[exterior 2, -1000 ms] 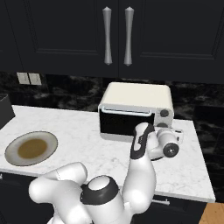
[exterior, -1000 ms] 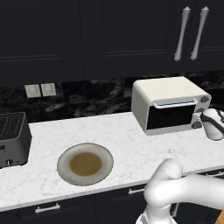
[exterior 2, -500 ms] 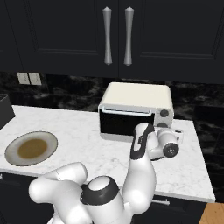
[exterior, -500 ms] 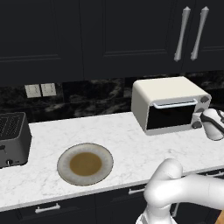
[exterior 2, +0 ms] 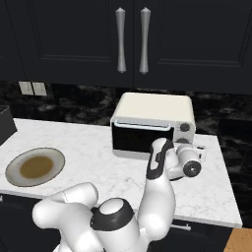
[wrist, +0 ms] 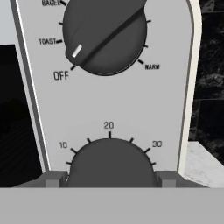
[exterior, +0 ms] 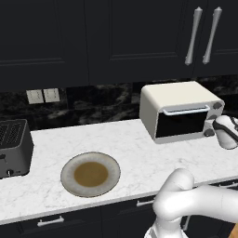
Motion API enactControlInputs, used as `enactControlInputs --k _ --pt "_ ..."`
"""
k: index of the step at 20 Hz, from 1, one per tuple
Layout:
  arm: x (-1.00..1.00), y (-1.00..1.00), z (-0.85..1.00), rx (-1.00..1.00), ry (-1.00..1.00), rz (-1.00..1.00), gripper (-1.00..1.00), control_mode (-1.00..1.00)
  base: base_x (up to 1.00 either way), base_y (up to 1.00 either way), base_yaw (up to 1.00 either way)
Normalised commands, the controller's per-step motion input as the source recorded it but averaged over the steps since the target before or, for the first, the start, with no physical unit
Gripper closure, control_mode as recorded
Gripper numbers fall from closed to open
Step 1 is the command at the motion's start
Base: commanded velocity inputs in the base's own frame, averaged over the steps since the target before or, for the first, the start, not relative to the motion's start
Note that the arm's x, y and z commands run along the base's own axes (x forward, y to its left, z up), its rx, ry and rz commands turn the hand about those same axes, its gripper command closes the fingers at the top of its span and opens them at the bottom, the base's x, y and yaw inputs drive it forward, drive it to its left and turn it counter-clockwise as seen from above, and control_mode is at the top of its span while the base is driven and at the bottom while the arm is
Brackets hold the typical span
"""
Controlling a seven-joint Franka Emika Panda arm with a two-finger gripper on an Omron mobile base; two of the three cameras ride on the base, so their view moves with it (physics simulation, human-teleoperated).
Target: Pick up the kebab skewer and baguette bread, and place them inside the toaster oven. Close the toaster oven door and start by setting the timer.
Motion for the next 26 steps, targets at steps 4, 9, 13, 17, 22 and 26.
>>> enactControlInputs --k 4,9,13,17,22,26 --pt "0.0 0.0 0.0 0.0 0.0 0.0 1.0 -1.0 0.0 0.0 0.0" --pt "0.0 0.0 0.0 0.03 -0.01 0.0 1.0 -1.0 0.0 0.0 0.0" --pt "-0.02 0.0 0.0 0.14 -0.02 0.0 1.0 -1.0 0.0 0.0 0.0" --pt "0.0 0.0 0.0 0.19 -0.01 0.0 1.0 -1.0 0.0 0.0 0.0" --pt "0.0 0.0 0.0 0.2 0.0 0.0 1.0 -1.0 0.0 0.0 0.0" --pt "0.0 0.0 0.0 0.18 0.0 -0.02 1.0 -1.0 0.0 0.0 0.0"
